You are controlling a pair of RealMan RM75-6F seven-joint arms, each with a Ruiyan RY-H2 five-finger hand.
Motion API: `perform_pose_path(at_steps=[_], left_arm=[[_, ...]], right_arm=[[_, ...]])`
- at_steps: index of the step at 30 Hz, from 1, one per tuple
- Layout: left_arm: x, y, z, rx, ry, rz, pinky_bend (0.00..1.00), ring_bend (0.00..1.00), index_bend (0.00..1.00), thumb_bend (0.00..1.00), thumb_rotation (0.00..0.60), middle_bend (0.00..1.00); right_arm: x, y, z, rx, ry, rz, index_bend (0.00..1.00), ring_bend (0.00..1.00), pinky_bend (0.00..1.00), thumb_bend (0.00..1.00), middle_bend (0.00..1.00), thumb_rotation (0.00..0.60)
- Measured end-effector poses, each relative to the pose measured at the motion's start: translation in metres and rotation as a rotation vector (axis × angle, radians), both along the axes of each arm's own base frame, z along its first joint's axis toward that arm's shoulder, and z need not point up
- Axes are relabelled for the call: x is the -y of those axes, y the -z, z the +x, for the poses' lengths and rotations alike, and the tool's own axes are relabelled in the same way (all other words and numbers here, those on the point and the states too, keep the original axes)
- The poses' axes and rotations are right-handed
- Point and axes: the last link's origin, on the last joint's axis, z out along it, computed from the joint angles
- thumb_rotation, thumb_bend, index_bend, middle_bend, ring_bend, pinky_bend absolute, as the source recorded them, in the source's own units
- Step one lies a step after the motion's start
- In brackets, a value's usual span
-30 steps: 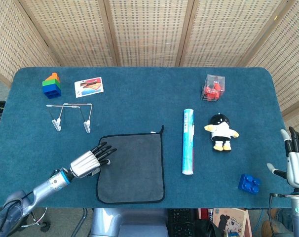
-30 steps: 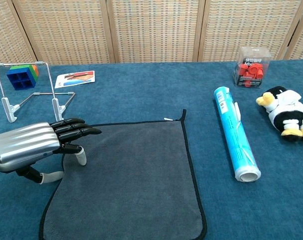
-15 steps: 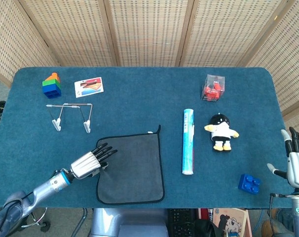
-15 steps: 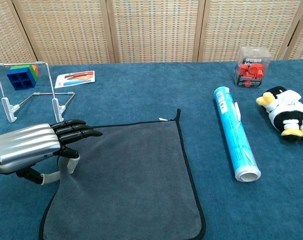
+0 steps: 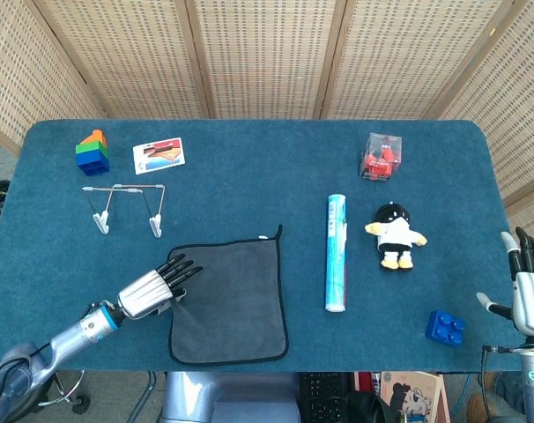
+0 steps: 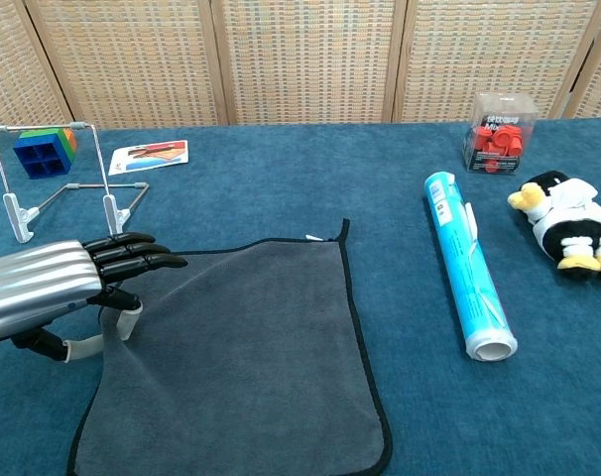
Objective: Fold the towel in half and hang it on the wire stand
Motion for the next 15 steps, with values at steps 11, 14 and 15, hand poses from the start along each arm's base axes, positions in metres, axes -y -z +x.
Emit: perform_pose_path(at_steps=[11,14,15], left_arm=[[-0.007,0.004,0.025,0.049,0.072,0.027,0.00,0.00,0.71,0.50,0.600,0.05],[-0.010,0.011,0.043,0.062,0.124,0.036,0.00,0.00,0.71,0.50,0.600,0.05],[-0.010,0.013,0.048,0.065,0.139,0.037,0.00,0.00,0.71,0.50,0.600,0.05]], right_arm=[[0.000,0.001,0.001,0.000,-0.002,0.005,0.00,0.00,0.00,0.00,0.00,0.600],[0.000,0.001,0.001,0.002,-0.002,0.007,0.00,0.00,0.00,0.00,0.00,0.600],[0.000,0.001,0.001,0.002,-0.002,0.008,0.00,0.00,0.00,0.00,0.00,0.600]])
